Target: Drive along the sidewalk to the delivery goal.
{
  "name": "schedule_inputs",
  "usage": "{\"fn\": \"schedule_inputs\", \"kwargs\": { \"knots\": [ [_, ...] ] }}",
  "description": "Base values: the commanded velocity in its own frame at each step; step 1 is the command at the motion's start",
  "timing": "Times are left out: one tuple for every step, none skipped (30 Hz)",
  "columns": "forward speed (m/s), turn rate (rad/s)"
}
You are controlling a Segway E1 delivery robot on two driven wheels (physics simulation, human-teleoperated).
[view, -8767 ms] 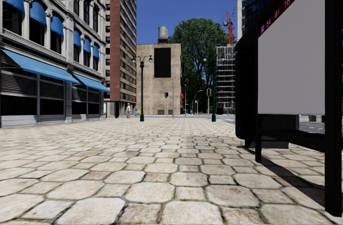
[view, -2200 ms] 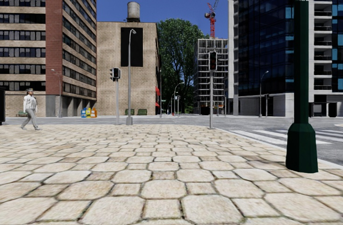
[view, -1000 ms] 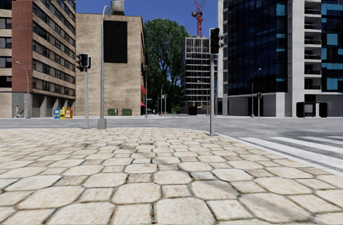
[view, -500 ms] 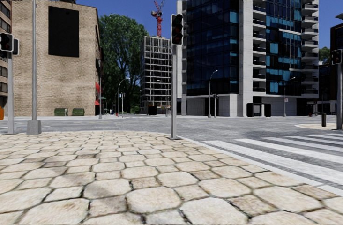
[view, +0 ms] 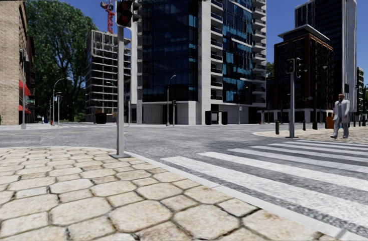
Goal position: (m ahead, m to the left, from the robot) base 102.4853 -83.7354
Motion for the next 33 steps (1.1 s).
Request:
{"fn": "schedule_inputs", "kwargs": {
  "knots": [
    [2.00, -0.69],
    [2.00, -0.69],
    [2.00, -0.69],
    [2.00, -0.69],
    [2.00, -0.69],
    [2.00, -0.69],
    [2.00, -0.69],
    [2.00, -0.69],
    [2.00, -0.69],
    [2.00, -0.69],
    [2.00, -0.69],
    [2.00, -0.69],
    [2.00, -0.69],
    [2.00, -0.69],
    [1.78, -0.69],
    [1.50, -0.70],
    [1.41, -0.70],
    [1.39, -0.70],
    [1.39, -0.70],
    [1.39, -0.70],
    [1.38, -0.71],
    [1.38, -0.73],
    [1.38, -0.74],
    [1.38, -0.74],
    [1.38, -0.76],
    [1.38, -0.77],
    [1.38, -0.78],
    [1.38, -0.78],
    [1.38, -0.78],
    [1.38, -0.78],
    [1.38, -0.78],
    [1.38, -0.78],
    [1.38, -0.78]
  ]
}}
